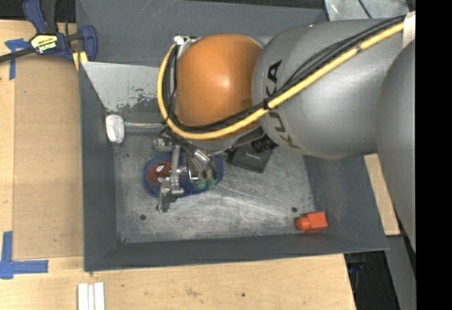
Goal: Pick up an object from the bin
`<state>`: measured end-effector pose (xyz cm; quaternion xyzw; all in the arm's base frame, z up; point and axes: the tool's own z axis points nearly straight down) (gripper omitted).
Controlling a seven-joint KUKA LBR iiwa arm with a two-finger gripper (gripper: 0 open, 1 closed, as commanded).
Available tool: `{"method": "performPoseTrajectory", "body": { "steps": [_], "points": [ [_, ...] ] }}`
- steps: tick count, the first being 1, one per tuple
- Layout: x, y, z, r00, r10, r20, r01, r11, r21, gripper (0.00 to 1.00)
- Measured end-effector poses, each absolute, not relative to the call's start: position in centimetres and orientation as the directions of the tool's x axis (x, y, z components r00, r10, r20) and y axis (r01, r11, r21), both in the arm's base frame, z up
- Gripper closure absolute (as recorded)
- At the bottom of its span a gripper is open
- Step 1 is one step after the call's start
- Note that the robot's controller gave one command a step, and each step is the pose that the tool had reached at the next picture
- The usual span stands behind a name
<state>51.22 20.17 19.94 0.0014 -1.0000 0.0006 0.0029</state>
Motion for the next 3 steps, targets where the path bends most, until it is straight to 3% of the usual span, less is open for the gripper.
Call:
{"method": "performPoseTrajectory", "body": {
  "steps": [1,2,3],
  "points": [
    [55.5,15.8,7.7,-0.969,-0.247,-0.021,-0.247,0.969,0.003,0.0],
    [55.8,15.9,8.2,-0.969,-0.246,-0.029,-0.246,0.969,0.003,1.0],
    [56.1,17.6,21.5,-0.959,-0.283,-0.012,-0.283,0.959,0.0,1.0]
  ]
}}
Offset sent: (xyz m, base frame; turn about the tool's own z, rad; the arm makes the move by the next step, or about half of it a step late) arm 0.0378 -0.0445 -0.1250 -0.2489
